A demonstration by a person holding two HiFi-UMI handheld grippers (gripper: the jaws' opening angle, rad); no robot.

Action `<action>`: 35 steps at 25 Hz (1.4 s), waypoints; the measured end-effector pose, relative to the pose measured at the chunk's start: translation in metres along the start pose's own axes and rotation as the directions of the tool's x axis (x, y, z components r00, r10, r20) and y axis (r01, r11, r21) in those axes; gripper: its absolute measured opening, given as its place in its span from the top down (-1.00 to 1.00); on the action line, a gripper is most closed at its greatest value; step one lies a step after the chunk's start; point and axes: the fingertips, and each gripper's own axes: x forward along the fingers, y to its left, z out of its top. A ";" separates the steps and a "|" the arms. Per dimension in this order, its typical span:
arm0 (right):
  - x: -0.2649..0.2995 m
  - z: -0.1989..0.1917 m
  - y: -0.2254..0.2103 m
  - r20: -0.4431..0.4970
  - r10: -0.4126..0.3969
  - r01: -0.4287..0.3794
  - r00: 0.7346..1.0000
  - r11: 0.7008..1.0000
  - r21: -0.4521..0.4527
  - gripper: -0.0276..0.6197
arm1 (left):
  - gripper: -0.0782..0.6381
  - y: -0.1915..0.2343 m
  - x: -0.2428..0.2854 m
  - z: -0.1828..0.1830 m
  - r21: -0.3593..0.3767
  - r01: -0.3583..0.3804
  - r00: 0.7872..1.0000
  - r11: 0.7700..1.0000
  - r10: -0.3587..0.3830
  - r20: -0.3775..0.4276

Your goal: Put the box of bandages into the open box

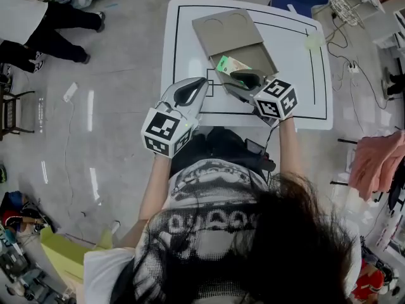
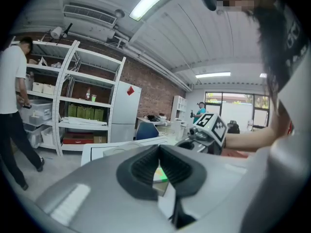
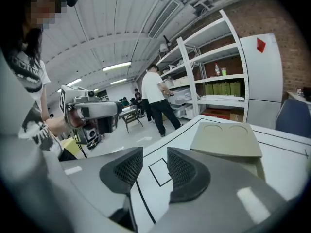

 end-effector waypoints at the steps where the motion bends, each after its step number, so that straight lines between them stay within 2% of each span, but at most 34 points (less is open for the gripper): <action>1: -0.002 0.002 0.007 0.033 -0.008 0.008 0.999 1.000 0.021 0.42 | 0.78 -0.001 -0.003 -0.001 0.003 0.009 1.000 1.000 -0.009 -0.002; 4: -0.007 0.003 0.029 0.103 -0.038 0.030 0.994 0.997 0.075 0.45 | 0.78 -0.006 -0.014 -0.005 0.012 0.036 0.999 0.999 -0.036 -0.007; 12: -0.017 -0.010 0.075 0.140 -0.151 0.137 0.978 0.985 0.108 0.59 | 0.78 -0.019 -0.041 -0.024 0.015 0.102 0.995 0.995 -0.102 -0.016; 19: -0.022 -0.006 0.099 0.169 -0.179 0.161 0.969 0.980 0.114 0.60 | 0.78 -0.029 -0.053 -0.025 0.018 0.129 0.992 0.992 -0.129 -0.004; 23: -0.025 -0.003 0.105 0.197 -0.194 0.170 0.961 0.977 0.133 0.64 | 0.78 -0.033 -0.061 -0.023 0.015 0.116 0.993 0.993 -0.116 0.006; 29: -0.036 -0.014 0.119 0.229 -0.167 0.136 0.959 0.980 0.147 0.66 | 0.78 -0.049 -0.066 -0.029 0.010 0.076 0.997 0.997 -0.076 0.000; 35: -0.067 -0.035 0.140 0.244 -0.123 0.091 0.962 0.986 0.138 0.72 | 0.78 -0.076 -0.076 -0.028 -0.012 -0.007 1.000 1.000 0.007 0.020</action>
